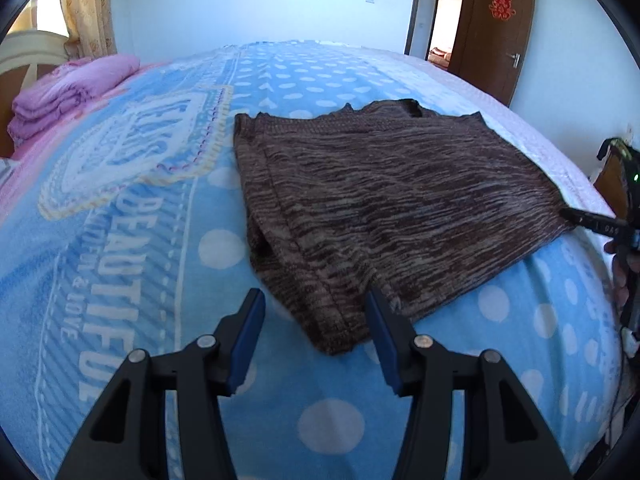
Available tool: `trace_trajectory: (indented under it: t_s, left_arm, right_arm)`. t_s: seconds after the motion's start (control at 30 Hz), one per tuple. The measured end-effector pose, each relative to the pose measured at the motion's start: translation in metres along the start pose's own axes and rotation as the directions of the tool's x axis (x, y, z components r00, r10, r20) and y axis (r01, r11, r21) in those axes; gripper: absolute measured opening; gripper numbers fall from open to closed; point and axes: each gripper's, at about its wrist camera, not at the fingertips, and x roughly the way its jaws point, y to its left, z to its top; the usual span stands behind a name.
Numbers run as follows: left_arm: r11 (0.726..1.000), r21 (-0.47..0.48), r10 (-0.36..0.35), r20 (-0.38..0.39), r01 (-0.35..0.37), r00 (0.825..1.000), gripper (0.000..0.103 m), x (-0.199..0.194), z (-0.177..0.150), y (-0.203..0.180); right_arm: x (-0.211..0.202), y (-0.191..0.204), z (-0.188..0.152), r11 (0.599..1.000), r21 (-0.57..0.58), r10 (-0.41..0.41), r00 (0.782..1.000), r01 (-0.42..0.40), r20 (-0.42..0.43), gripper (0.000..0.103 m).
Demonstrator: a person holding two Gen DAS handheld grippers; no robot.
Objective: Fold small clothes
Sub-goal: 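Release both grippers and lift them off the folded sweater, then grasp the folded sweater corner with the right gripper while the left gripper grasps its edge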
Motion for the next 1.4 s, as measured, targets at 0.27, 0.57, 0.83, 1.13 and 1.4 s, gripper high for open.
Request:
trace_trajectory:
  t_s: [0.27, 0.57, 0.83, 1.13, 1.4]
  left_arm:
    - [0.995, 0.091, -0.041, 0.029, 0.038, 0.999, 0.055, -0.013, -0.016, -0.013]
    - [0.989, 0.139, -0.054, -0.008, 0.055, 0.998, 0.012, -0.009, -0.004, -0.011]
    - [0.964, 0.263, 0.036, -0.022, -0.029, 0.999, 0.033, -0.015, -0.026, -0.014]
    - [0.979, 0.117, 0.164, 0.054, -0.169, 0.985, 0.091, -0.024, -0.01, 0.012]
    - [0.97, 0.083, 0.227, 0.011, -0.228, 0.974, 0.091, -0.011, -0.006, 0.025]
  right_arm:
    - [-0.004, -0.002, -0.01, 1.0, -0.027, 0.016, 0.999, -0.016, 0.036, 0.047]
    - [-0.02, 0.007, -0.001, 0.997, -0.077, 0.009, 0.996, -0.003, 0.087, 0.006]
    - [-0.008, 0.005, -0.008, 0.997, -0.074, -0.025, 0.999, 0.027, 0.028, 0.023]
    - [-0.032, 0.053, 0.007, 0.989, -0.145, -0.028, 0.995, 0.041, 0.093, 0.054]
    - [-0.006, 0.179, 0.0, 0.923, -0.363, 0.158, 0.986, -0.129, 0.051, 0.054]
